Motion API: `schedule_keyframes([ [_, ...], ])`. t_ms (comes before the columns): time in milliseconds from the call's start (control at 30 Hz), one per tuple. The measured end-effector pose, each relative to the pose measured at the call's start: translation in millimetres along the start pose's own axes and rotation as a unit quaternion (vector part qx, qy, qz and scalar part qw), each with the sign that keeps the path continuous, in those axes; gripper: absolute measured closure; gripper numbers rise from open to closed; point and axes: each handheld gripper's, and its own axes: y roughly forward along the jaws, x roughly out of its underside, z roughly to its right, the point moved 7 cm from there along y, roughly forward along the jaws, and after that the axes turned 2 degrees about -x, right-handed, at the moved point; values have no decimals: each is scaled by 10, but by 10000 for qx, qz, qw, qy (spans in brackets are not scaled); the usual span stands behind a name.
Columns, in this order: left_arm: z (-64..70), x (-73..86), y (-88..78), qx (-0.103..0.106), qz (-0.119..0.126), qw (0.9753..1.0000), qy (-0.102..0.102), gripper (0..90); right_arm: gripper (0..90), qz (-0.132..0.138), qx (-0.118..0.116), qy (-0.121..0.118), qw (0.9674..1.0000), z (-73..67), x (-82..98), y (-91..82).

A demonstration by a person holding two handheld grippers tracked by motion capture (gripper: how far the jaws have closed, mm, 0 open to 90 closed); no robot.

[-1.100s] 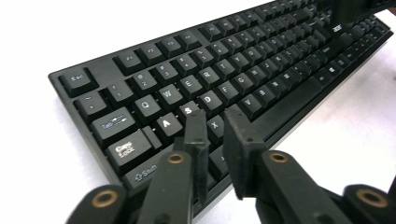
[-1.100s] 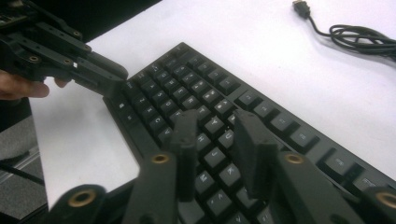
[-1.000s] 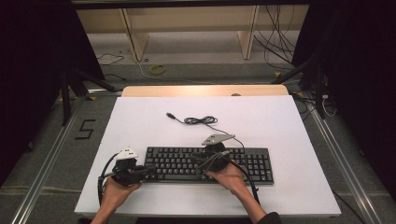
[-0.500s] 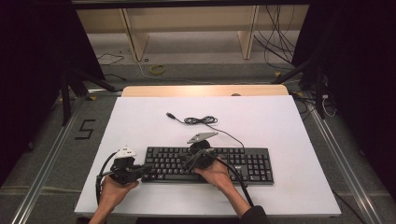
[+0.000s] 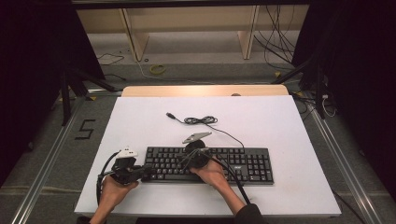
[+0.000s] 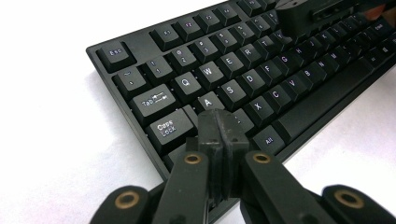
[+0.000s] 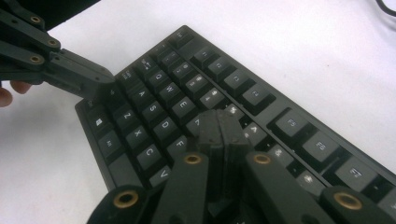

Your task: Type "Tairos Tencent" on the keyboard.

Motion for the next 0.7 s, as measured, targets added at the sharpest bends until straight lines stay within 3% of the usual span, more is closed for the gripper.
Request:
schedule_keyframes([
  [700, -26, 19, 27, -13, -98, 9999, -12, 889, 900, -179, 113, 9, 9998, 26, -4, 125],
])
